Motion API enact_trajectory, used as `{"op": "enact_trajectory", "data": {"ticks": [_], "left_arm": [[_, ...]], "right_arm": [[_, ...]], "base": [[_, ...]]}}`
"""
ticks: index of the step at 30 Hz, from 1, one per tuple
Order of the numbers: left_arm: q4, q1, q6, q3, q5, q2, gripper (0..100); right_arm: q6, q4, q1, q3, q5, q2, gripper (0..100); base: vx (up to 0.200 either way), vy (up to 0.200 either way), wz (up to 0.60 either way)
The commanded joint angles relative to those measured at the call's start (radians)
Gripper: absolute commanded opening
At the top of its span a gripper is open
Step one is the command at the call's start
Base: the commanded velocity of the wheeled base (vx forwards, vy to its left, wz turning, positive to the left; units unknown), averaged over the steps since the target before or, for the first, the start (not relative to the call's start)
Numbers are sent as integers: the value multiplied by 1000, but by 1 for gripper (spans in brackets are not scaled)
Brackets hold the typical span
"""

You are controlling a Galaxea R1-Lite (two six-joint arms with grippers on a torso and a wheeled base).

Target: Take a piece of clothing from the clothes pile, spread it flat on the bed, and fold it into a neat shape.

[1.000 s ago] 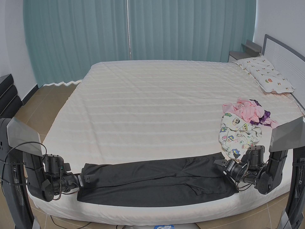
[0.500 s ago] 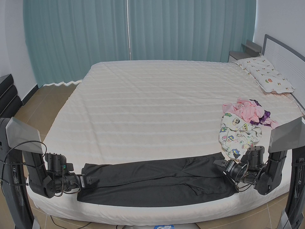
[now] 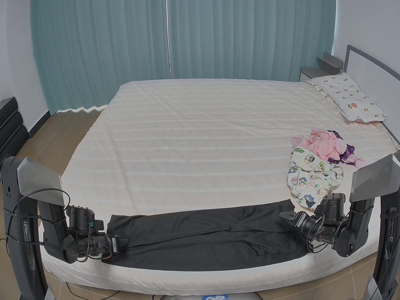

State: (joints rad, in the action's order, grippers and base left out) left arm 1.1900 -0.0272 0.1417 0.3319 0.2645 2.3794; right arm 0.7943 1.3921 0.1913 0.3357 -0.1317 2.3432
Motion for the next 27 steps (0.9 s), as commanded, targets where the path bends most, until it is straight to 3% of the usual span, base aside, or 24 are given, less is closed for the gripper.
{"op": "enact_trajectory", "data": {"ticks": [1,9,16,23,27], "left_arm": [[3,0,1,-8,-1,0,0],[5,23,7,-14,4,-46,0],[-20,104,7,-13,30,-126,0],[-233,216,1,47,114,-273,0],[-336,273,-2,107,117,-310,0]], "right_arm": [[-3,1,-1,-1,0,4,100],[-3,2,-1,-3,0,4,100],[-3,2,-1,-3,0,4,100],[-3,2,-1,-3,0,5,100],[-3,2,-1,-3,0,5,100]], "base": [[0,0,0],[0,0,0],[0,0,0],[0,0,0],[0,0,0]]}}
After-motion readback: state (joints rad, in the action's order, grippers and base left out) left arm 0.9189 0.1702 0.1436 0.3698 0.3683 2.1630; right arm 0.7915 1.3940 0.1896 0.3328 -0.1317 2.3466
